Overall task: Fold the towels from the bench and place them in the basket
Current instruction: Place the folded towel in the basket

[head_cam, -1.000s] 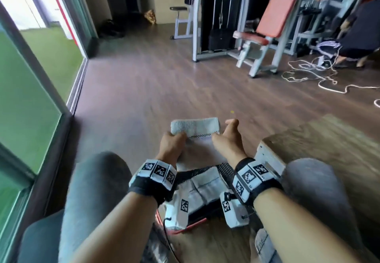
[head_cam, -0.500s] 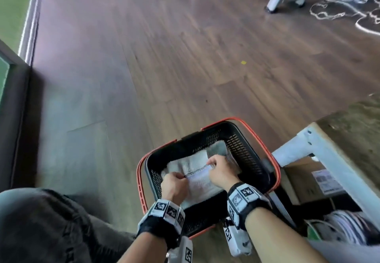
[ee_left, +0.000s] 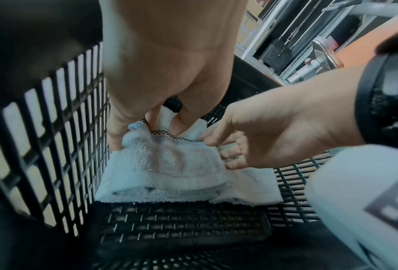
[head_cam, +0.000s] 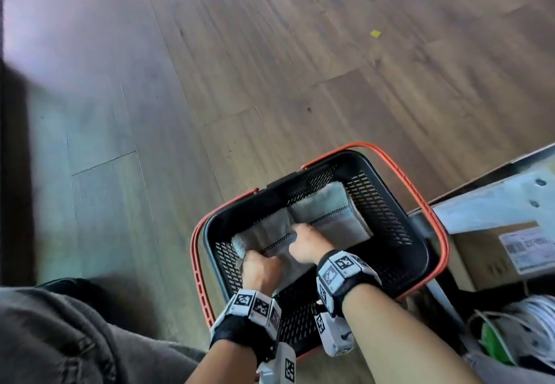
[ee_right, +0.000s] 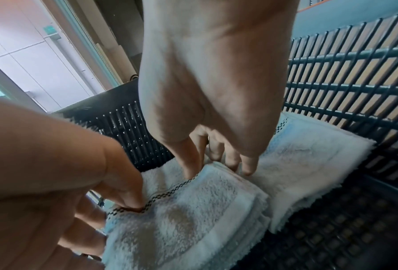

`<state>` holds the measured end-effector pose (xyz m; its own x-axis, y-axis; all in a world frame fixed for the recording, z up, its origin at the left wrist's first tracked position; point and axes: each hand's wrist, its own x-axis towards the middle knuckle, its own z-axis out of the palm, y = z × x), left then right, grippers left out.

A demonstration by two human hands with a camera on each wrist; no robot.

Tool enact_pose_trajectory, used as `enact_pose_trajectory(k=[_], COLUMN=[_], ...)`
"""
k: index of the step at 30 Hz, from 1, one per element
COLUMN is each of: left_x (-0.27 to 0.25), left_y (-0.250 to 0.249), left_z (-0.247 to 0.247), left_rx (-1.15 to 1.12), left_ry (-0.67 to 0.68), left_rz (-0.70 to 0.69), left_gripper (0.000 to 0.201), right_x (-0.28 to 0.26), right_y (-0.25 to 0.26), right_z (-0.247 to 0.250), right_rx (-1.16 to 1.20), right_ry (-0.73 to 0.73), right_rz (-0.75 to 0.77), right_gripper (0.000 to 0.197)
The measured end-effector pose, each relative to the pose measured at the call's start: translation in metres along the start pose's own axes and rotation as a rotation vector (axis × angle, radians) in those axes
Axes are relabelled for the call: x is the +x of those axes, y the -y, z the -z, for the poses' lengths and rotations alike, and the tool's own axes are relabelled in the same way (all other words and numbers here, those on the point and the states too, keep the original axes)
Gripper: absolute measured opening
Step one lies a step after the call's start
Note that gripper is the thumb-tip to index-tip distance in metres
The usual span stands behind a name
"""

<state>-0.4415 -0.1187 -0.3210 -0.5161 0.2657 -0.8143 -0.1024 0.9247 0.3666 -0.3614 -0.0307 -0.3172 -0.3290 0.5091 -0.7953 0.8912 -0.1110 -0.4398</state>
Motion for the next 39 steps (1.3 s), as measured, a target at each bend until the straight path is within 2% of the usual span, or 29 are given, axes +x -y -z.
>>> enact_pose_trajectory(k=[2, 7, 10, 12, 13, 16, 17, 20, 27, 33, 39], left_x=[-0.008, -0.032, -0.063, -0.083, -0.095, -0.162, -0.186, -0.254, -0.370, -0.430, -0.465], left_y=[-0.003, -0.014, -0.031, -0.046, -0.055, -0.091, -0.102, -0.128, -0.162, -0.156, -0.145], left_z=[0.004, 0.013, 0.024, 0.029, 0.030, 0.037, 0.039, 0.043, 0.023, -0.002, -0.037], left_rx=[0.022, 0.117, 0.123, 0.111, 0.092, 0.122, 0.138, 0.180, 0.288, 0.302, 0.433], left_ry=[-0.005, -0.107, -0.121, -0.119, -0.104, -0.076, -0.072, -0.077, 0.018, 0.168, 0.262], left_rz=[-0.004, -0.116, -0.235, -0.360, -0.423, -0.630, -0.709, -0.876, -1.166, -1.282, -1.371], left_gripper=[0.015, 0.040, 0.050, 0.060, 0.059, 0.022, 0.018, 0.019, 0.023, 0.029, 0.029], right_x=[-0.005, -0.029, -0.064, -0.094, -0.111, -0.175, -0.197, -0.263, -0.383, -0.443, -0.483], right_y=[-0.001, -0.003, 0.003, 0.008, 0.011, 0.019, 0.020, 0.016, -0.023, -0.062, -0.096], right_z=[0.002, 0.017, 0.039, 0.059, 0.071, 0.105, 0.115, 0.141, 0.185, 0.187, 0.177], right_rx=[-0.014, -0.009, 0.013, 0.038, 0.068, 0.166, 0.187, 0.263, 0.475, 0.626, 0.649], right_ry=[0.004, -0.052, -0.168, -0.316, -0.398, -0.599, -0.662, -0.822, -1.056, -1.145, -1.209], right_rz=[0.004, 0.010, 0.059, 0.097, 0.122, 0.186, 0.199, 0.234, 0.232, 0.215, 0.125], right_gripper=[0.057, 0.046, 0.031, 0.012, 0.010, 0.013, 0.013, 0.013, 0.018, 0.023, 0.027])
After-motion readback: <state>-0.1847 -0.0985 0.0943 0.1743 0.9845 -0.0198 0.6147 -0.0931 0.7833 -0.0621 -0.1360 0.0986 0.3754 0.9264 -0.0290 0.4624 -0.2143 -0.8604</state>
